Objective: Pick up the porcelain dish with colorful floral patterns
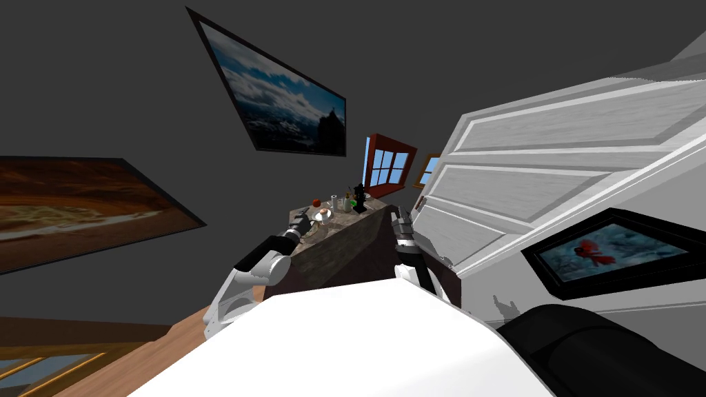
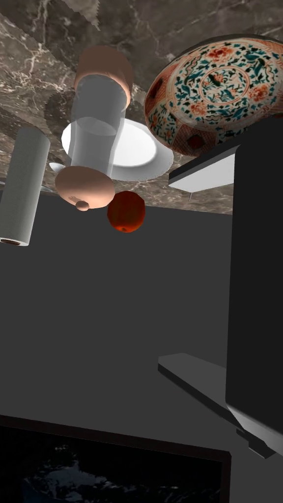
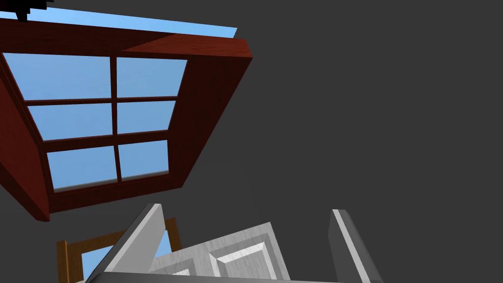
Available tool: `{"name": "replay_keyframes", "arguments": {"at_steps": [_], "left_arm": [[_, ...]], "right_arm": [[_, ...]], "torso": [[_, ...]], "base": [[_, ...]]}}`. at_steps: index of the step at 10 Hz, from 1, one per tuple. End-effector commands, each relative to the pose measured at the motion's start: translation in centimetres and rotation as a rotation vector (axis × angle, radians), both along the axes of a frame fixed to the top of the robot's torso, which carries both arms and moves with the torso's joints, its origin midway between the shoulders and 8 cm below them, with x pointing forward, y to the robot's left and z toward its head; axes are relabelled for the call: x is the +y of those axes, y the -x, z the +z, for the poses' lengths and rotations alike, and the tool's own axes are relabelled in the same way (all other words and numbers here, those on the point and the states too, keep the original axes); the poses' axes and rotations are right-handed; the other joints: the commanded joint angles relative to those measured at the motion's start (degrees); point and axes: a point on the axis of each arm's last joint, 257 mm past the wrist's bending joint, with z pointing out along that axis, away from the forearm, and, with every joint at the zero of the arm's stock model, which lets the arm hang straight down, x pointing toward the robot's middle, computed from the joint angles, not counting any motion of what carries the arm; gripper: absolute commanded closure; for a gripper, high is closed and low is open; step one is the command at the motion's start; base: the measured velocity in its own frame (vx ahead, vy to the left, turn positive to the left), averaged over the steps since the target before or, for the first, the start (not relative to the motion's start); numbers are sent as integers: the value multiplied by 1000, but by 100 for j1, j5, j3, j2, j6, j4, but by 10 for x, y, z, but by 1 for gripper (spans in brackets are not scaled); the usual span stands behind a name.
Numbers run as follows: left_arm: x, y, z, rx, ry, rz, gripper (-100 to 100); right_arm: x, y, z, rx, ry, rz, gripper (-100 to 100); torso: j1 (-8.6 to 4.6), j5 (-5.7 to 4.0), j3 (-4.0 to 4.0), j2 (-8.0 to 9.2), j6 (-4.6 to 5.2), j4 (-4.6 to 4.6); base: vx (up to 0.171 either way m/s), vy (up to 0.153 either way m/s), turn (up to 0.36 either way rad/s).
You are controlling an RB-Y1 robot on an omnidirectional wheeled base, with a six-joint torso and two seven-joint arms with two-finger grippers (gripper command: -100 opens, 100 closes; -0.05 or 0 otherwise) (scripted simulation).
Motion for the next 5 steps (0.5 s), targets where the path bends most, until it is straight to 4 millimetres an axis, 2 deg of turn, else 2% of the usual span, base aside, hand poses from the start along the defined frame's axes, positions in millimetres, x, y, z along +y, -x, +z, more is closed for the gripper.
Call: {"name": "replay_keyframes", "arguments": {"at_steps": [1,4,5], "left_arm": [[2,0,-18,62,4,0,-100],[3,1,-34,121,6,2,-100],[6,3,-46,166,9,7,-100]], "right_arm": [[0,0,0,0,0,0,0],[0,0,0,0,0,0,0],[0,0,0,0,0,0,0]], "torso": [[0,0,0,0,0,0],[2,1,-2,-3,-1,-1],[3,1,-2,-3,0,-1]], "base": [[25,-19,57],[33,-20,35],[40,-16,58]]}}
